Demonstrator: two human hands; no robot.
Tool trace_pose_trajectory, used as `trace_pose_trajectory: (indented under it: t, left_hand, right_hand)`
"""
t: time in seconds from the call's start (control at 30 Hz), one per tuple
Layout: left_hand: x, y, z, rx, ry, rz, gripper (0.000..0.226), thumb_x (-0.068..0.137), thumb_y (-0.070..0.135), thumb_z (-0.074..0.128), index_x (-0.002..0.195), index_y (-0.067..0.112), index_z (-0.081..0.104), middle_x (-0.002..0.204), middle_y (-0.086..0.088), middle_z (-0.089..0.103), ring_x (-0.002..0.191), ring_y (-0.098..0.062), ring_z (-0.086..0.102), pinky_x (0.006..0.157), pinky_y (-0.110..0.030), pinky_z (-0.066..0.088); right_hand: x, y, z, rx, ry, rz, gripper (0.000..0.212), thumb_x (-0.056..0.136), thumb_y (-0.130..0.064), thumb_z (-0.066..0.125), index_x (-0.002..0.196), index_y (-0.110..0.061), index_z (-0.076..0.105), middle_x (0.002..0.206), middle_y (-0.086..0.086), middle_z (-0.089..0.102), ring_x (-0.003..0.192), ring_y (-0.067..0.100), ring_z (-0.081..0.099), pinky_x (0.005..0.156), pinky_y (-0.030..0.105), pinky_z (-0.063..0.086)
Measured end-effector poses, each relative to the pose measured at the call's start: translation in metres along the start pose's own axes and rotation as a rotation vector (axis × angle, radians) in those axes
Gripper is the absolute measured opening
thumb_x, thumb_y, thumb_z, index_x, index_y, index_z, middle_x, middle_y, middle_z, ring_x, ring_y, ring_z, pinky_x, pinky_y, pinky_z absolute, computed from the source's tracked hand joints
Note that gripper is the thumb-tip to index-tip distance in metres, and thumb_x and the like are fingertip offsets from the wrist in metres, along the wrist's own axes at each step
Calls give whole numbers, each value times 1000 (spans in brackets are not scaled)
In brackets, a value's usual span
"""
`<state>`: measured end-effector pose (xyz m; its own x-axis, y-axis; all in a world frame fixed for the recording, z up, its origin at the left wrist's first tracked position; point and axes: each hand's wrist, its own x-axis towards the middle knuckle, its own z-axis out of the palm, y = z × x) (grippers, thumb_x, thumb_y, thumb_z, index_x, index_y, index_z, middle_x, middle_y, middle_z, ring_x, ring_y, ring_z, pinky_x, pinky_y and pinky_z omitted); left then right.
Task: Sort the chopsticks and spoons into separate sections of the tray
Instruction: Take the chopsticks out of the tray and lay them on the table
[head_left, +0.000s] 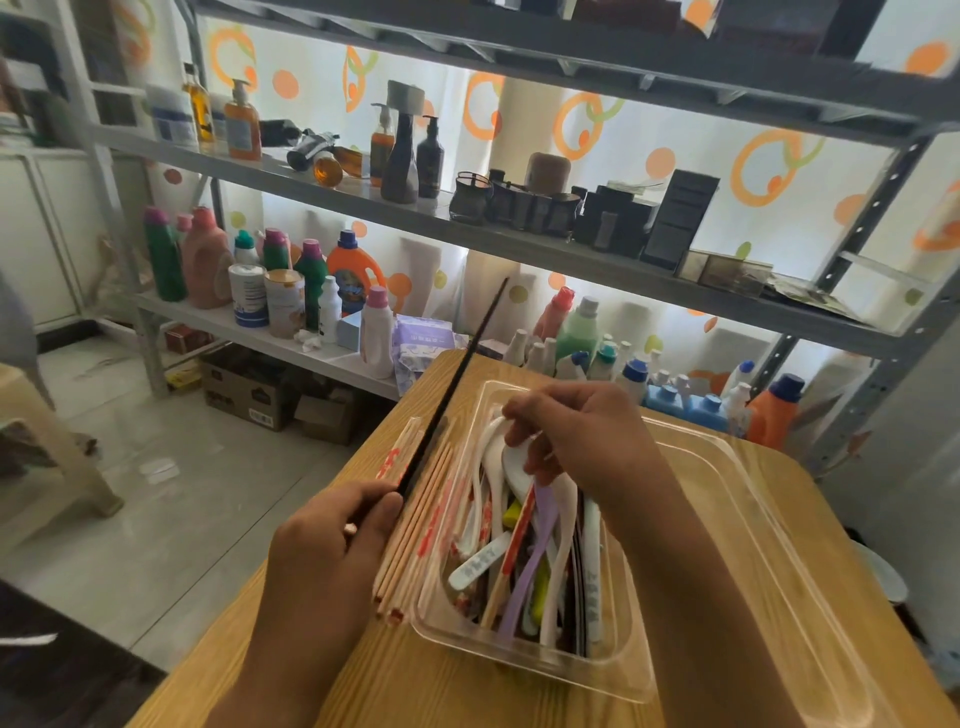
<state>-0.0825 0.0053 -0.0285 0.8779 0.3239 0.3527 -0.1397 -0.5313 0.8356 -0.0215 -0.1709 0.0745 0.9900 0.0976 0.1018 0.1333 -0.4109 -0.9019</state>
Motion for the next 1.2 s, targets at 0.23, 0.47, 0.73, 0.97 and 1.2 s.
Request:
trace_pose_trajectory:
  t: [0.23, 0.47, 0.73, 0.97, 1.2]
  left_hand:
    - [2, -13, 0, 385, 116, -122, 11, 94, 23, 57, 90, 21, 68, 70, 15, 49, 62, 4, 44, 53, -13, 27]
    - [4, -21, -4, 560, 58, -285, 19, 96, 23, 53, 80, 23, 63, 67, 10, 52, 58, -1, 42, 48, -18, 22]
    - [4, -22, -2, 580, -39, -260, 14, 96, 27, 54, 89, 28, 66, 74, 13, 51, 62, -1, 44, 49, -16, 24]
    - [3, -26, 4, 526, -96, -181, 18, 97, 30, 52, 102, 28, 70, 77, 16, 47, 66, 1, 44, 53, -14, 26]
    - [4, -26, 4, 521, -57, -204, 21, 97, 34, 49, 109, 27, 64, 80, 14, 44, 71, -2, 44, 58, -18, 33]
  right_hand:
    - [-5, 7, 4, -523, -282, 290, 22, 94, -18, 61, 80, -2, 69, 61, 7, 71, 46, 11, 64, 45, 20, 48]
    - [-5, 12, 14, -720, -259, 328, 11, 92, -17, 63, 84, -10, 61, 73, 5, 70, 48, 9, 65, 45, 20, 52]
    - [-6, 9, 25, -963, -236, 297, 18, 88, -19, 66, 79, -20, 50, 90, 2, 63, 92, 22, 66, 86, 39, 57]
    - [-9, 12, 33, -982, -245, 285, 21, 90, -20, 62, 110, -18, 57, 92, 0, 57, 95, 20, 61, 84, 36, 53]
    - [-6, 15, 39, -1000, -193, 289, 24, 90, -18, 62, 113, -17, 58, 92, 0, 55, 90, 20, 58, 75, 34, 50]
